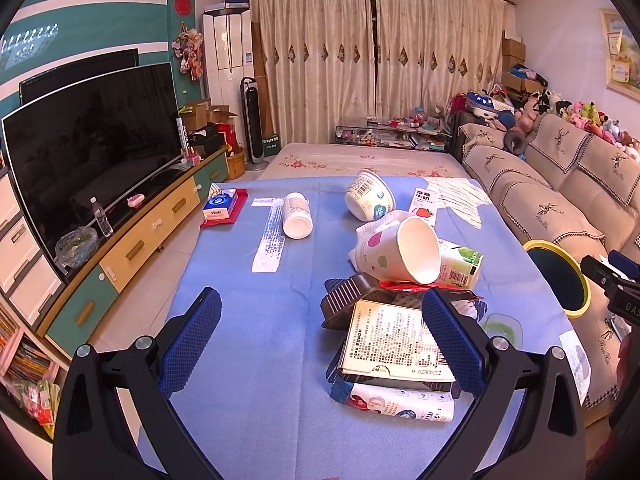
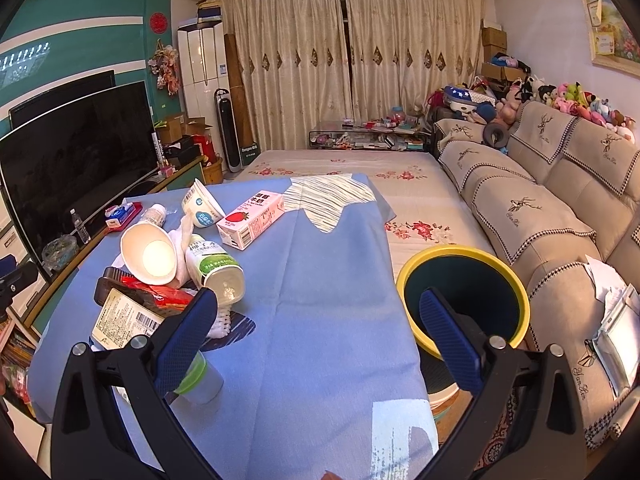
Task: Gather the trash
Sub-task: 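Reach the right gripper to the green coconut water bottle and grasp it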
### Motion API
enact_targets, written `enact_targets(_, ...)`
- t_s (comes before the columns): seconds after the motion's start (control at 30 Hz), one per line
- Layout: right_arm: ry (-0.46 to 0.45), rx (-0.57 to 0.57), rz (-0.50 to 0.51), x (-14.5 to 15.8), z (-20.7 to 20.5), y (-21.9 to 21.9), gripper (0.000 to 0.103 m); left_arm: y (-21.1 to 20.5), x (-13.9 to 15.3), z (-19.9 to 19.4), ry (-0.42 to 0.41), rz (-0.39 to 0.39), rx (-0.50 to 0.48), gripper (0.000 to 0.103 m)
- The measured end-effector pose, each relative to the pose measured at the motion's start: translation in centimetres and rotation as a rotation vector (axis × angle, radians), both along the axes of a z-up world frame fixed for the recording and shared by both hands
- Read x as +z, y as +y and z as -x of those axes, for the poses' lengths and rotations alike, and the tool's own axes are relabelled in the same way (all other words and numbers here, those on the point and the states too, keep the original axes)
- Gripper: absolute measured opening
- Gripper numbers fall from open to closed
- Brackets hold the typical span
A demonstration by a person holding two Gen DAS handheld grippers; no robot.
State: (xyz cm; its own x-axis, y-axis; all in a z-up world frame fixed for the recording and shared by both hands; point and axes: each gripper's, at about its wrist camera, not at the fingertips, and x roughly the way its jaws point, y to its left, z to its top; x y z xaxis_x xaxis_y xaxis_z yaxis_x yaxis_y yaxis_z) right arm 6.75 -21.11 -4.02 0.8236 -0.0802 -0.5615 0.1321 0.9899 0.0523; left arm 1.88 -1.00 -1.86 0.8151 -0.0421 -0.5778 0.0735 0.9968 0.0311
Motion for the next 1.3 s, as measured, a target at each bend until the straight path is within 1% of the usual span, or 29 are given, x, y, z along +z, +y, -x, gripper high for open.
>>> enact_targets(0.13,0.011,0.041,0.017,0.0,-2.5,0.5,0.097,0.1,-0.3,-0.7,0.007,0.000,0.004,0.099)
enact_targets(0.2,0.016,0.080,0.007,-0.2,-3.9,0.7,0.097,0.3,-0.4,-1.1,0.010,0.003,0.011,0.099)
enact_targets(0.33,0.059,0.145,0.017,-1.8,-7.4,1.3,0.097,0.8,-0.8,-2.5,0.019,0.016,0.050,0.099)
enact_targets(0.4,0.100,0.173,0.000,-2.9,-9.3,1.4,0.097,0.9,-1.0,-3.4,0.028,0.013,0.061,0.099)
enact_targets(0.5,0.131,0.230,-0.023,-3.9,-11.2,2.0,0.097,1.0,-1.4,-4.7,0.044,0.017,0.064,0.099)
enact_targets(0.63,0.147,0.321,-0.041,-4.5,-12.5,3.4,0.097,0.9,-1.8,-6.0,0.052,0.014,0.056,0.099)
enact_targets(0.77,0.166,0.370,-0.040,-5.0,-13.2,4.0,0.097,0.5,-2.1,-7.2,0.045,0.008,0.044,0.099)
enact_targets(0.87,0.190,0.403,-0.068,-5.7,-13.6,4.0,0.097,0.6,-2.1,-7.9,0.035,0.040,0.029,0.099)
enact_targets(1.0,0.217,0.418,-0.076,-6.6,-14.4,4.2,0.097,0.9,-2.2,-8.3,-0.007,0.078,0.011,0.099)
enact_targets(1.1,0.230,0.447,-0.117,-7.3,-15.0,4.3,0.096,0.7,-2.4,-8.8,-0.003,0.085,0.001,0.099)
enact_targets(1.17,0.245,0.457,-0.150,-7.7,-15.3,4.2,0.095,0.5,-2.5,-9.2,0.006,0.091,-0.005,0.099)
enact_targets(1.2,0.253,0.456,-0.154,-7.8,-15.5,4.1,0.092,0.4,-2.6,-9.4,0.008,0.087,-0.004,0.099)
enact_targets(1.27,0.268,0.459,-0.161,-8.2,-15.7,4.1,0.084,0.3,-2.6,-9.6,0.004,0.076,0.001,0.099)
enact_targets(1.3,0.273,0.465,-0.162,-8.3,-15.8,4.1,0.078,0.1,-2.6,-9.8,0.001,0.071,0.002,0.099)
